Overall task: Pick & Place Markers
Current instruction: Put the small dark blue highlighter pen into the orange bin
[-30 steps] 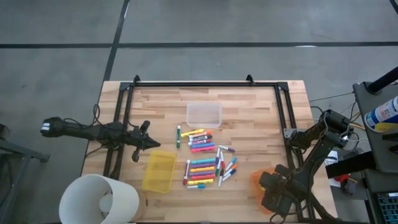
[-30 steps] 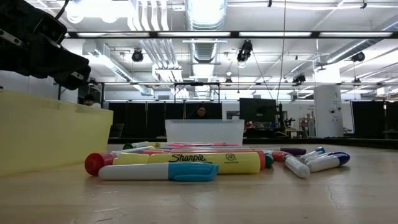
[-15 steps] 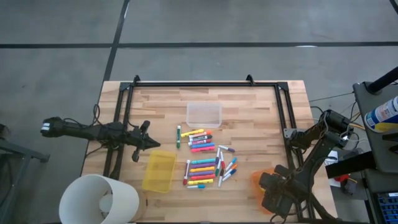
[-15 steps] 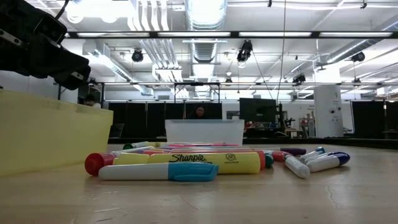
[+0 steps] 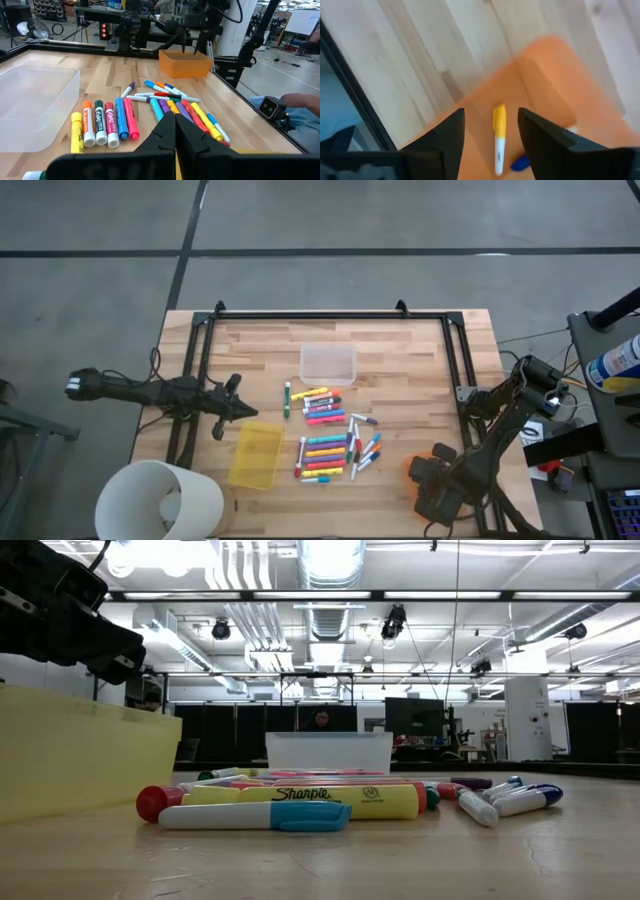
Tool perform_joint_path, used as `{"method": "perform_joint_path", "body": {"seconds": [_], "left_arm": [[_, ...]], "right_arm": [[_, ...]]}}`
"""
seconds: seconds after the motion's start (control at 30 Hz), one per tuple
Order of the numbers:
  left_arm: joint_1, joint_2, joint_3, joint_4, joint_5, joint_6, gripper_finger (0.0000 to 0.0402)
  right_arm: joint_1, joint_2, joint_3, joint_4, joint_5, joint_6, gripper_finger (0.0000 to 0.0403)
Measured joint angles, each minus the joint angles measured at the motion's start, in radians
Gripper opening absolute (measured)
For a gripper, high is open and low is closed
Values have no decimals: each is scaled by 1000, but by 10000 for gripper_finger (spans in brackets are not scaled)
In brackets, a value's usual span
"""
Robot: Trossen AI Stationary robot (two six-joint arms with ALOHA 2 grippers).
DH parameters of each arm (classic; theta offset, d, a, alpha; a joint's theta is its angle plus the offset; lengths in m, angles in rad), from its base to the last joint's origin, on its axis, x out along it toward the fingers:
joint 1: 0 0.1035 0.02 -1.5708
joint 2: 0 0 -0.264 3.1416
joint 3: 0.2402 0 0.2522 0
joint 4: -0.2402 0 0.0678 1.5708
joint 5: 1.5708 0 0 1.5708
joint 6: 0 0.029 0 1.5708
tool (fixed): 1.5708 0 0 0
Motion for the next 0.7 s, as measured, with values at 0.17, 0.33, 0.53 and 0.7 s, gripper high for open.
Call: {"method": "perform_joint_path", "body": {"seconds": [0.17, 0.33, 0.53, 0.7], "left_arm": [[0, 0, 0, 0, 0, 0, 0], [0, 0, 0, 0, 0, 0, 0], [0, 0, 0, 0, 0, 0, 0], [0, 0, 0, 0, 0, 0, 0]], "right_arm": [[-35, 0, 33, 1, 53, -106, 171], [-76, 0, 45, 6, 125, -226, 170], [-134, 0, 45, 21, 127, -320, 167], [-151, 0, 45, 24, 125, -368, 166]]}}
